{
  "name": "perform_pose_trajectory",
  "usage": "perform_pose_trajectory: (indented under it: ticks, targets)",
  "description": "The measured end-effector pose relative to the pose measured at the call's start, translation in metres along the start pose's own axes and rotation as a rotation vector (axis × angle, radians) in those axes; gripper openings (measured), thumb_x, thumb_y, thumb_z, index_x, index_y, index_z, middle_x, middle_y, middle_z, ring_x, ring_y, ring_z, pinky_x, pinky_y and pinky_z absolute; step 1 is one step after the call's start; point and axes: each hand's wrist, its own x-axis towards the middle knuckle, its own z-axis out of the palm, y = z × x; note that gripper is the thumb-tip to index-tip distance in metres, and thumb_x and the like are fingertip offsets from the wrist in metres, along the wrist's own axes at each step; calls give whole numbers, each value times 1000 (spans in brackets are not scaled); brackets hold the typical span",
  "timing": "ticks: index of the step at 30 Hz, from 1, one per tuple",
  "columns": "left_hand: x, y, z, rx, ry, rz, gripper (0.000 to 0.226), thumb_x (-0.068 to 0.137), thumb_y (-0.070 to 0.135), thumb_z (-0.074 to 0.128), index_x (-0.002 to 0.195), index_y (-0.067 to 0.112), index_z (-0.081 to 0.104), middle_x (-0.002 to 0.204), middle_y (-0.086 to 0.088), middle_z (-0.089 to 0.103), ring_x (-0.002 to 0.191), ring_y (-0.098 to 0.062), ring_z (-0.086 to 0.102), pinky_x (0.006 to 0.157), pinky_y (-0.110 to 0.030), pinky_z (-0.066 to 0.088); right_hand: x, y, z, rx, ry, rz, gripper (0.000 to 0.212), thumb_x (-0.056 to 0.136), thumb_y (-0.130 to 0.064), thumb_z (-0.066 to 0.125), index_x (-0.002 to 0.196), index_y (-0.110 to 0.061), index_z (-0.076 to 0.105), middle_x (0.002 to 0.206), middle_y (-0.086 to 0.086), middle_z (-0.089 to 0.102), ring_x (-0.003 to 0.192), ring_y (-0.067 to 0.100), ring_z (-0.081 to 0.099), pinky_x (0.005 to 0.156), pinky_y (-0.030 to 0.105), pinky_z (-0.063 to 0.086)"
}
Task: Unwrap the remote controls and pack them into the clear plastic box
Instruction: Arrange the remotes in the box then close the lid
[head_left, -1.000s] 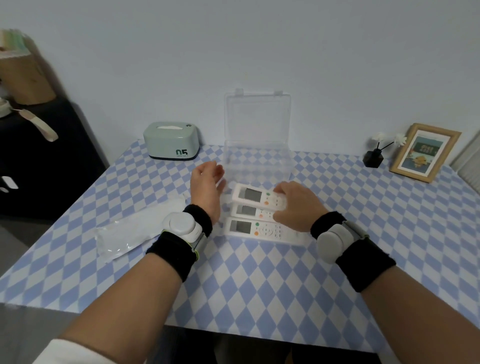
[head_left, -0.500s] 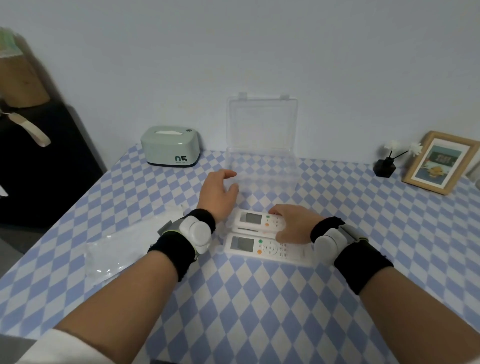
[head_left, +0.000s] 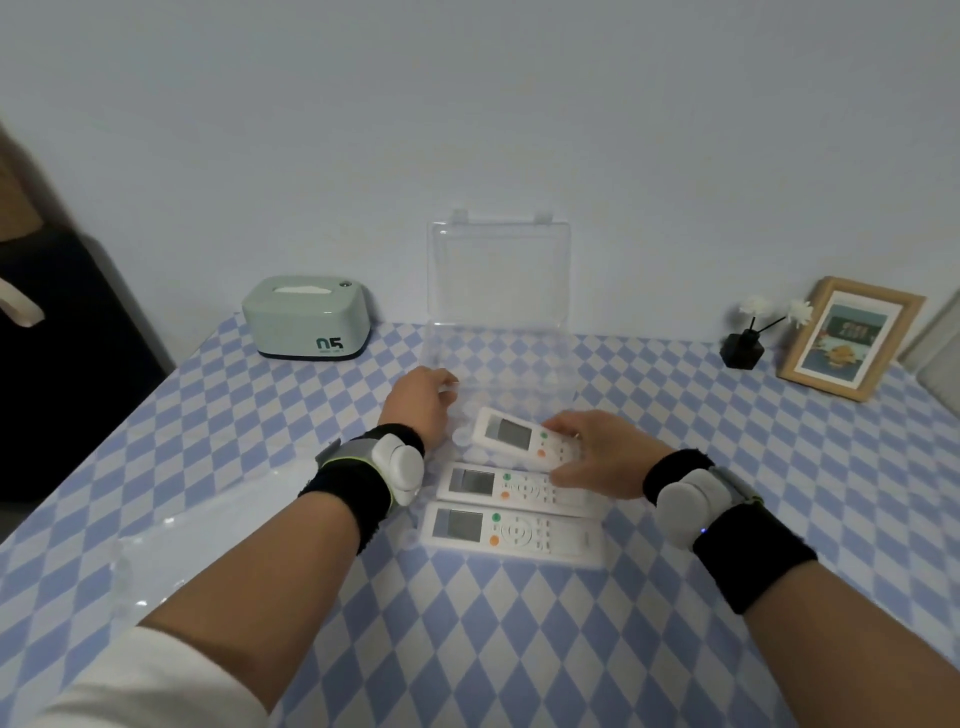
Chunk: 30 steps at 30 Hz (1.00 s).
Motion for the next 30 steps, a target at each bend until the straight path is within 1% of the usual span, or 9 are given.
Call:
perform_pose_trajectory:
  ticks: [7,10,12,15,19,22,24,28,30]
  targets:
    - [-38,-2,1,-16,-19,50,24,105,16,53,121,10,70,123,-13,65,115,-33,61,86,-24,35,-13,-12,-22,-27,160,-25,50,74,-33,78,122,-28,64,98,-13,52,84,2,53,66,16,36]
    - [-55,-5,-3,-9,-50,67,25,105,19,55,123,12,70,125,-12,65,117,-31,60,95,-29,41,-10,-21,-28,-89,240,-33,50,77,-32,75,125,-22,64,99,-5,51,83,8,50,66,18,34]
    - [-60,-5,-6,7,-74,81,26,103,26,58,124,16,70,127,-9,65,119,-29,61,100,-33,43,-1,-26,-33,-160,284,-25,53,79,-31,74,129,-19,63,106,2,53,92,17,52,75,23,39]
    - [-63,-6,-10,25,-49,109,37,94,53,62,113,22,69,124,-1,62,115,-23,60,96,-34,46,22,-37,-37,-370,294,52,57,79,-39,73,132,-22,59,118,6,55,110,28,52,96,39,44]
    - [-56,-5,-12,-24,159,186,59,88,60,67,126,18,55,136,-7,46,121,-26,51,95,-29,42,59,-53,-35,-619,162,88,46,80,-40,69,124,-30,60,118,3,55,114,30,47,96,43,35]
    - [-42,-7,-13,-69,12,116,95,86,60,71,156,14,27,162,-14,17,147,-33,34,115,-36,36,90,-59,-28,-700,72,74,40,82,-34,69,121,-27,61,120,4,55,117,31,46,98,44,35]
    - [-34,-8,-12,-104,-106,69,107,87,60,70,163,15,10,170,-12,0,156,-30,18,121,-37,26,108,-57,-22,-718,23,69,43,83,-35,71,123,-25,61,123,5,56,120,32,45,101,45,36]
    - [-23,-11,-10,-118,-195,84,111,89,57,69,164,16,-2,171,-12,-4,159,-26,5,123,-34,18,131,-47,-10,-639,-62,68,50,78,-39,78,124,-26,62,122,4,60,120,31,49,96,40,42]
    - [-21,-9,-10,-116,-210,88,112,89,56,69,165,16,-3,171,-11,-5,159,-25,5,123,-33,18,135,-42,-3,-608,-74,49,45,77,-38,79,117,-23,67,116,4,67,110,28,59,90,37,51]
